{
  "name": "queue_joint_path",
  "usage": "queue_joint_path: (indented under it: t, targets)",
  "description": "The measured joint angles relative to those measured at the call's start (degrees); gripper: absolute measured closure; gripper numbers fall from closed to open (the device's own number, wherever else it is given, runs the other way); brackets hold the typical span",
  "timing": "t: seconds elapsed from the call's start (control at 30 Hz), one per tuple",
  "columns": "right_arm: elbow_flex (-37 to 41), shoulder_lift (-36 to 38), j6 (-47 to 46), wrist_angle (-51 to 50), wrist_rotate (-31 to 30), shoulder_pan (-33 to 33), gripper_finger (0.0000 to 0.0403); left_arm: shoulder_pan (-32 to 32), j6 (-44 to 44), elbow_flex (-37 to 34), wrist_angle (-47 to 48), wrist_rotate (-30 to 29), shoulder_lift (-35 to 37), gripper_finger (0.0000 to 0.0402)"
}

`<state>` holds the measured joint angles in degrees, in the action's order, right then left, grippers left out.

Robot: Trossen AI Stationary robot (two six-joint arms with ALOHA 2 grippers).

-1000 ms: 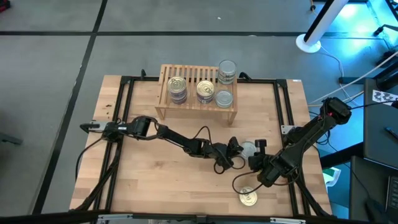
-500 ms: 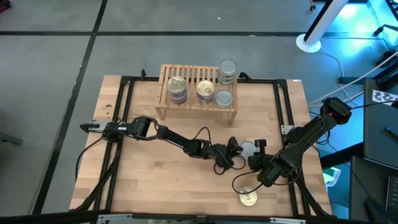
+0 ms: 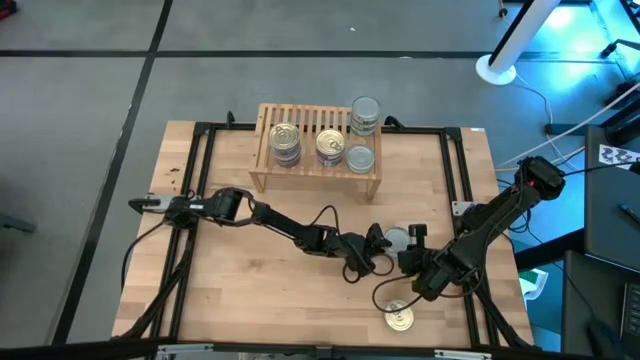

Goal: Stack canned seafood by type on shelf
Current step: Stack the green tuna can on top of the green tuna can on the shelf

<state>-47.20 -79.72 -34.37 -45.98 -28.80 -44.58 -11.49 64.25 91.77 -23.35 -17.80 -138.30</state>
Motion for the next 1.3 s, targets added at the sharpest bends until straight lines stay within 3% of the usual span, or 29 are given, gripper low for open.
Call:
queue_joint_path:
  t: [1.1,1.3]
  targets:
    - [0.00,0.00,0.17,3.04,-1.14,-0.02,0.0403,-0.17,0.84,0.00,0.06,-0.59,0.00,0.0208]
    - [0.00,0.00,0.15,3.08,-1.13,-0.02,0.0403,-0.98,2.94,0.00,-0.65,-3.95,0.00,0.0208]
